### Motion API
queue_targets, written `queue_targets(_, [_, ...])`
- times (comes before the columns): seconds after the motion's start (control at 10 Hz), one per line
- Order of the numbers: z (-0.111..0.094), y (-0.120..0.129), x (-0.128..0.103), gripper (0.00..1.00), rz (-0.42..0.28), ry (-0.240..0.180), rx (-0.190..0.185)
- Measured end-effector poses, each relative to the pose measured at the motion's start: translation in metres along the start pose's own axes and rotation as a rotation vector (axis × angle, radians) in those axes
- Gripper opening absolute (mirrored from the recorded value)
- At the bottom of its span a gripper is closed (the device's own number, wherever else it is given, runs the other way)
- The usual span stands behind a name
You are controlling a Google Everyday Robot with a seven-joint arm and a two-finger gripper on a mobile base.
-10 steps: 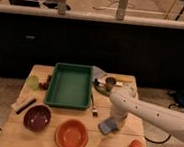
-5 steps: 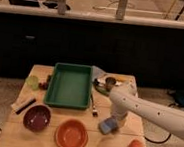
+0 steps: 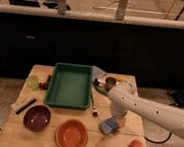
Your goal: Place sponge in tray
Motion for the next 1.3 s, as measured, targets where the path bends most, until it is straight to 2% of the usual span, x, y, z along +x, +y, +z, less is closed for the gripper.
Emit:
queue_targets(0.1, [-0.003, -0.002, 0.000, 0.57, 0.000, 0.001, 0.001])
queue_targets(0.2, [-0.003, -0.004, 0.000, 0.58, 0.002, 0.001, 0.000])
queue_targets(0.7, [-0.016, -0.016, 0.002, 0.33, -0.016, 0.028, 0.009])
queue_targets(0.8, [-0.018, -0.016, 0.002, 0.33, -0.017, 0.028, 0.009])
queue_targets(1.0, [-0.024, -0.022, 0.000, 0.44, -0.030, 0.038, 0.014])
queue_targets(1.3, [-0.029, -0.032, 0.004, 0.42, -0.039, 0.050, 0.025])
